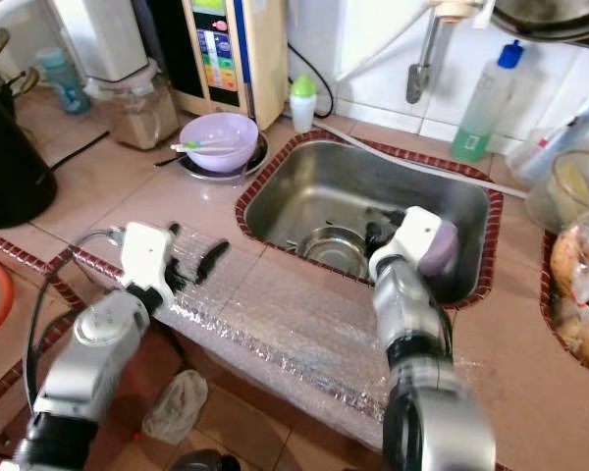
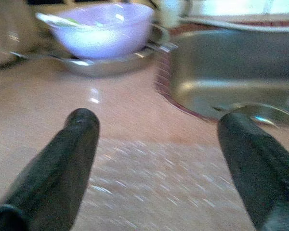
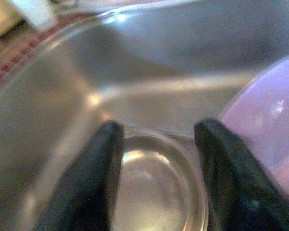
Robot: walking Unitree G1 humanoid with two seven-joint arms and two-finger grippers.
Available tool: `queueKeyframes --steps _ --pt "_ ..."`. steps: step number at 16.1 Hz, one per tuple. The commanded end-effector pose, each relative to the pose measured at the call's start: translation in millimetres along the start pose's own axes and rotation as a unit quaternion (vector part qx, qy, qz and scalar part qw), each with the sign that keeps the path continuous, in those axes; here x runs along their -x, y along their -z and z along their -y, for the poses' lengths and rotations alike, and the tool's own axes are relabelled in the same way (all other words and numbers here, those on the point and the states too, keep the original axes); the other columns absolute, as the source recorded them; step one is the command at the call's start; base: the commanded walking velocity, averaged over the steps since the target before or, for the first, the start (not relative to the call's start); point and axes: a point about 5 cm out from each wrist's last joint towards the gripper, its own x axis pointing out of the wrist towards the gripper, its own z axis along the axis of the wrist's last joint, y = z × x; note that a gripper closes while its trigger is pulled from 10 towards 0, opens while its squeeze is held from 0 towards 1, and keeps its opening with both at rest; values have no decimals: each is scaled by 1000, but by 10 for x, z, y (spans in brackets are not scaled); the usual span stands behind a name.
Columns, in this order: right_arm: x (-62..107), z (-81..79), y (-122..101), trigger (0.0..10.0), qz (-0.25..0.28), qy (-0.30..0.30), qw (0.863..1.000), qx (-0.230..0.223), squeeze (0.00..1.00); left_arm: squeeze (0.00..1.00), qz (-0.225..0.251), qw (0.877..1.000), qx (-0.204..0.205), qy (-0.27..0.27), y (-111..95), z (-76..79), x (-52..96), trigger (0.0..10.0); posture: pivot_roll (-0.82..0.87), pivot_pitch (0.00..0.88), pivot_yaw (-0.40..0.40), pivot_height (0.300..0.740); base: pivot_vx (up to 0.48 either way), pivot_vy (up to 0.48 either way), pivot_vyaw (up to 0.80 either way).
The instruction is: Kitchen organization
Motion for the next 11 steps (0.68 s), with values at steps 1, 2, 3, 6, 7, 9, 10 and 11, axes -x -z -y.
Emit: queueKeyframes --steps 1,2,3,6,7,9,10,11 --pt "47 -139 -7 10000 16 -50 998 25 1000 1000 0 1000 2 -29 -25 -89 -14 10000 6 30 43 740 0 0 0" --pt "125 -188 11 10000 29 -79 995 46 1000 1000 4 999 11 -51 -40 -143 -19 10000 2 31 46 740 0 0 0" --pt "219 -225 36 10000 42 -100 992 57 1000 1000 3 997 16 -80 -44 -208 -17 10000 0 32 47 740 0 0 0" --pt "463 -352 84 10000 59 -155 983 81 1000 0 16 994 35 -107 -94 -300 -22 10000 -10 44 50 740 0 0 0" --pt "537 -367 112 10000 51 -160 982 81 1000 0 11 992 42 -116 -91 -336 -37 10000 -13 46 52 740 0 0 -800" --pt "593 -369 135 10000 45 -161 983 80 1000 0 9 991 52 -124 -90 -365 -43 10000 -17 49 56 740 0 0 -800" --pt "608 -367 149 10000 42 -162 983 81 784 0 10 991 55 -125 -99 -375 -47 10000 -18 50 57 740 0 0 -800" --pt "631 -371 153 10000 40 -162 982 83 773 0 9 991 55 -124 -102 -381 -43 10000 -18 50 58 740 0 0 -800"
